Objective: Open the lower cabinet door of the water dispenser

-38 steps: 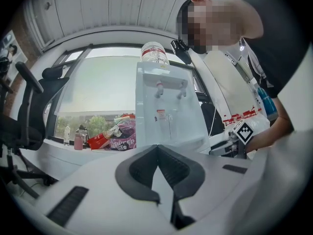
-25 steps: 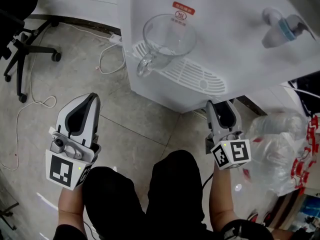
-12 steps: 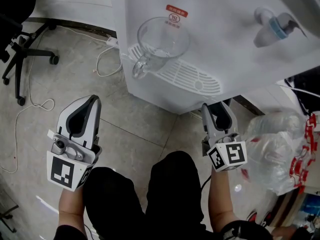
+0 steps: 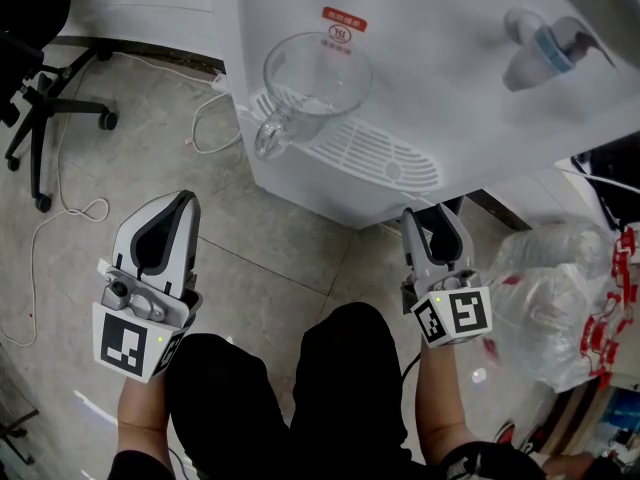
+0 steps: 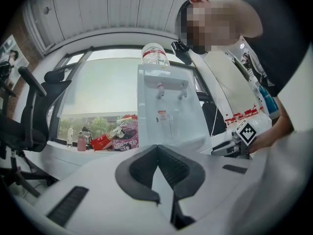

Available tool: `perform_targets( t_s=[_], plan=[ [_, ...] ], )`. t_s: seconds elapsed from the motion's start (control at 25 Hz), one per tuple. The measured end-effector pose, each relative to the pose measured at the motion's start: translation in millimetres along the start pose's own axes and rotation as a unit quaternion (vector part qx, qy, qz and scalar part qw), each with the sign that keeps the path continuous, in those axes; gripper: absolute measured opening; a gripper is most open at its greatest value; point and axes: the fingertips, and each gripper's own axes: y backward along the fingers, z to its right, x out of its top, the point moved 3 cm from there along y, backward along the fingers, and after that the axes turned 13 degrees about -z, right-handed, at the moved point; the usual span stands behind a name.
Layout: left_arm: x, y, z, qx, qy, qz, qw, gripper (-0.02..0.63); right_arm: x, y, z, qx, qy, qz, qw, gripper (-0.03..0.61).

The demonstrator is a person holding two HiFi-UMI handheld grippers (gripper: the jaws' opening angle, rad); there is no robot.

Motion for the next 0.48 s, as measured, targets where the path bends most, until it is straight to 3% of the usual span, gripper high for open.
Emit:
perform_targets(
  t_s=[0.28, 0.48],
  plan=[
    [-3.8, -4.9, 4.4, -0.007, 0.007, -0.01, 0.9999, 0.009, -1.4, 2.6, -3.2, 0.001, 0.005, 0.001, 1.0, 0.178],
    [-5.1, -6.0, 5.0, -0.009, 0.009, -0.009, 0.9999, 0.009, -5.2, 9.5, -6.7, -0.001, 0.026, -0.001, 1.0, 0.137]
  ],
)
